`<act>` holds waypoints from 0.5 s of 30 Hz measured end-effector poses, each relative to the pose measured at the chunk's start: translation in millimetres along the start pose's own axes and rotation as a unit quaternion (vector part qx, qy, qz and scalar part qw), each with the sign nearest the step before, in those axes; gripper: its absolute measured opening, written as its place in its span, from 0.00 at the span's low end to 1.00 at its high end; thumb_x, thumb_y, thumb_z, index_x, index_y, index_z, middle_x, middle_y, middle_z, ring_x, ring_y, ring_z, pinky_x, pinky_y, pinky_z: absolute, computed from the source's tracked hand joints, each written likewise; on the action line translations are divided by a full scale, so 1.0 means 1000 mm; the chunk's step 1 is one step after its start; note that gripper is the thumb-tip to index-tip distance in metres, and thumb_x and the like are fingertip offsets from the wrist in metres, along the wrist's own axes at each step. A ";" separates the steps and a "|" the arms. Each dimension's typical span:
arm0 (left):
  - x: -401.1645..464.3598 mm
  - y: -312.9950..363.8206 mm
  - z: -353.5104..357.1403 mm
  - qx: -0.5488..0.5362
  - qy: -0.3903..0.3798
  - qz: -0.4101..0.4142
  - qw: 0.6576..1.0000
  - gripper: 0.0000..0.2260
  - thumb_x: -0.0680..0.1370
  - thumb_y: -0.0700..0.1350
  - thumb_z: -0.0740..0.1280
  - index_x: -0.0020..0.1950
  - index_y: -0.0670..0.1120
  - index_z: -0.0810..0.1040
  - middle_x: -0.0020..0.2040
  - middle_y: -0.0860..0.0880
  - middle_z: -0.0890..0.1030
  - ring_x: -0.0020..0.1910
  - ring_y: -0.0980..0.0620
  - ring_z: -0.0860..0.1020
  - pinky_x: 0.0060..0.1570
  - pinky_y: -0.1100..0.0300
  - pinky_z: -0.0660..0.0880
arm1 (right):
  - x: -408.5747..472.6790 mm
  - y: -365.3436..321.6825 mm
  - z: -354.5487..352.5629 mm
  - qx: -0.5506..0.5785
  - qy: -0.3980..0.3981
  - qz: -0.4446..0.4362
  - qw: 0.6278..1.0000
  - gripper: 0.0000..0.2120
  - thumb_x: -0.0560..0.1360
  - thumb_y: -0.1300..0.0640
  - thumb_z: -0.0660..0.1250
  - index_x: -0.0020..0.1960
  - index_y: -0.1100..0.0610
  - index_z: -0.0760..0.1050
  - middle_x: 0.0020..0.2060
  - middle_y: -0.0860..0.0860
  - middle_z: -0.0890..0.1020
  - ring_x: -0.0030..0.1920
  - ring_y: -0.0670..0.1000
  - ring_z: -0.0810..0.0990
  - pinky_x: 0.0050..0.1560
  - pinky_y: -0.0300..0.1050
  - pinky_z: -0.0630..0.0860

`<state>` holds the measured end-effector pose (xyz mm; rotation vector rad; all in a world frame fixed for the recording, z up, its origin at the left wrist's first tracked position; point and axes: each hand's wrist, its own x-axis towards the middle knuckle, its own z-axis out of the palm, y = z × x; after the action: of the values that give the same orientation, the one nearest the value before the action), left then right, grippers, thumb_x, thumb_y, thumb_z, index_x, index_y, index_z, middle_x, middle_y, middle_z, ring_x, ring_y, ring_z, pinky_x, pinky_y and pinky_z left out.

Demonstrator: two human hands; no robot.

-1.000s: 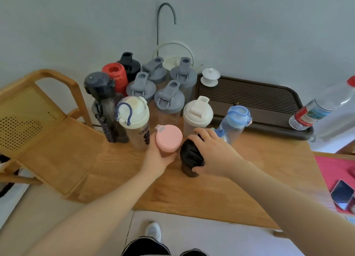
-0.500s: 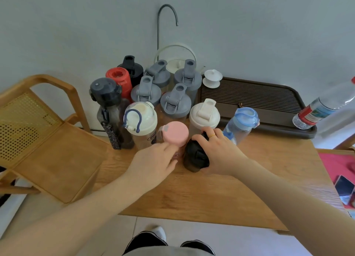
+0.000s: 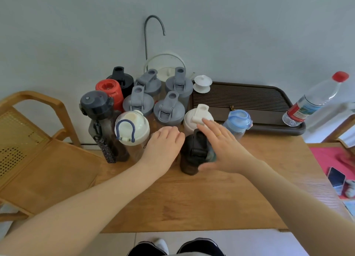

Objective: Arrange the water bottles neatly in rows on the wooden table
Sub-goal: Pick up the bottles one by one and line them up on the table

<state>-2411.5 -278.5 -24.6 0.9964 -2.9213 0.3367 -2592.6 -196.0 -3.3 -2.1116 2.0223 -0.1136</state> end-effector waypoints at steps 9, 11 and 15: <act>0.019 0.017 -0.004 -0.094 -0.057 0.056 0.992 0.44 0.70 0.63 0.66 0.75 0.51 0.43 0.75 0.44 0.55 0.73 0.44 0.54 0.71 0.49 0.50 | 0.020 0.093 -0.014 0.153 0.099 0.257 0.949 0.29 0.75 0.55 0.64 0.73 0.53 0.57 0.75 0.56 0.55 0.74 0.59 0.53 0.70 0.56 0.58; 0.026 0.022 -0.006 -0.103 -0.072 0.055 0.991 0.43 0.70 0.63 0.65 0.74 0.53 0.42 0.75 0.44 0.54 0.72 0.44 0.55 0.71 0.49 0.50 | 0.031 0.100 -0.011 0.152 0.079 0.251 0.953 0.31 0.74 0.53 0.66 0.73 0.52 0.56 0.74 0.56 0.56 0.73 0.60 0.58 0.68 0.56 0.62; 0.031 0.030 -0.006 -0.106 -0.088 0.025 0.990 0.42 0.71 0.61 0.65 0.74 0.54 0.42 0.73 0.43 0.55 0.70 0.43 0.60 0.71 0.47 0.49 | 0.045 0.107 -0.016 0.153 0.062 0.232 0.959 0.29 0.72 0.51 0.68 0.69 0.51 0.61 0.67 0.57 0.66 0.59 0.58 0.73 0.54 0.49 0.73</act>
<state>-2454.1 -272.9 -21.0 0.9680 -3.0587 -0.0643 -2697.9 -245.4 -14.5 -1.4406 2.3344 -0.4574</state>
